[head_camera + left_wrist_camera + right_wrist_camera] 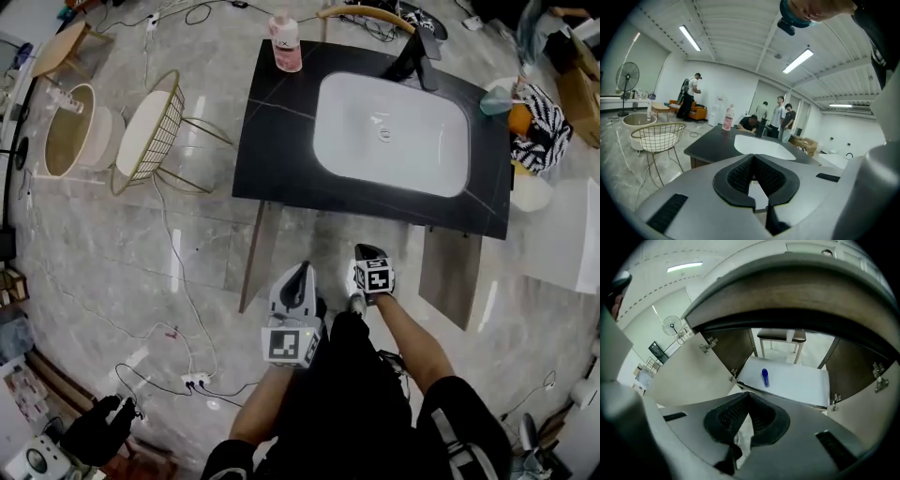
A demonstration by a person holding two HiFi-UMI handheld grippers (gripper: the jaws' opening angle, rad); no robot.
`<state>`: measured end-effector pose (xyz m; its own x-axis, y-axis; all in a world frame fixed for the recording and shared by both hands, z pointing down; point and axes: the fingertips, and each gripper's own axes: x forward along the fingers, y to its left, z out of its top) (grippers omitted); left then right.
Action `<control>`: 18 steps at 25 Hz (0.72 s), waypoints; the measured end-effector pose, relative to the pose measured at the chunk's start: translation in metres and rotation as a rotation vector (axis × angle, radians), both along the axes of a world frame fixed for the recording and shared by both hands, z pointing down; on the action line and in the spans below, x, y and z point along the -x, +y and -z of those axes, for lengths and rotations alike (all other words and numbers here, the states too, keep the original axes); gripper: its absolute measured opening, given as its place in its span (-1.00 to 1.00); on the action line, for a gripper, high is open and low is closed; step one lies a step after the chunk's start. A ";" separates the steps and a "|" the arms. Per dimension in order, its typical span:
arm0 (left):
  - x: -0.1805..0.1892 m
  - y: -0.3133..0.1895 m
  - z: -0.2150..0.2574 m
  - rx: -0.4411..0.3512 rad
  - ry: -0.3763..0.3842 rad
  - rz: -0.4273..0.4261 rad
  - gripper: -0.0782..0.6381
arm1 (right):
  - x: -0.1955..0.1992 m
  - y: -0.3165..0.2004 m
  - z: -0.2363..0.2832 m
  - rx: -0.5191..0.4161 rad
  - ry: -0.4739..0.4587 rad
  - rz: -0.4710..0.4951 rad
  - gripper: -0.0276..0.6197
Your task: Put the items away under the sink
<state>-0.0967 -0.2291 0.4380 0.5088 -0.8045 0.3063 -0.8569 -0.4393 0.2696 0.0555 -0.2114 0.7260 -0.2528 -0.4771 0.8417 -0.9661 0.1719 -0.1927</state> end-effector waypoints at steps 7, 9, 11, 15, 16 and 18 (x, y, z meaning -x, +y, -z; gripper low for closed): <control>-0.002 0.019 0.101 -0.021 0.001 -0.028 -0.74 | 0.006 0.027 0.113 -0.030 -0.009 -0.024 -0.88; -0.005 0.026 0.125 -0.030 0.005 -0.040 -0.74 | 0.004 0.032 0.148 -0.063 -0.018 -0.041 -0.88; -0.008 0.034 0.149 -0.042 0.011 -0.047 -0.74 | 0.001 0.039 0.185 -0.105 -0.025 -0.055 -0.88; -0.016 0.045 0.190 -0.073 0.029 -0.050 -0.74 | -0.007 0.046 0.260 -0.213 -0.038 -0.076 -0.88; -0.018 0.049 0.198 -0.080 0.031 -0.052 -0.74 | -0.009 0.047 0.280 -0.250 -0.041 -0.080 -0.88; -0.022 0.058 0.214 -0.095 0.035 -0.061 -0.74 | -0.012 0.049 0.320 -0.329 -0.050 -0.088 -0.88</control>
<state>-0.0746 -0.1712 0.2242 0.5666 -0.7964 0.2113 -0.8187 -0.5152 0.2535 0.0672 -0.1625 0.4065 -0.2362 -0.7427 0.6266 -0.9706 0.1496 -0.1886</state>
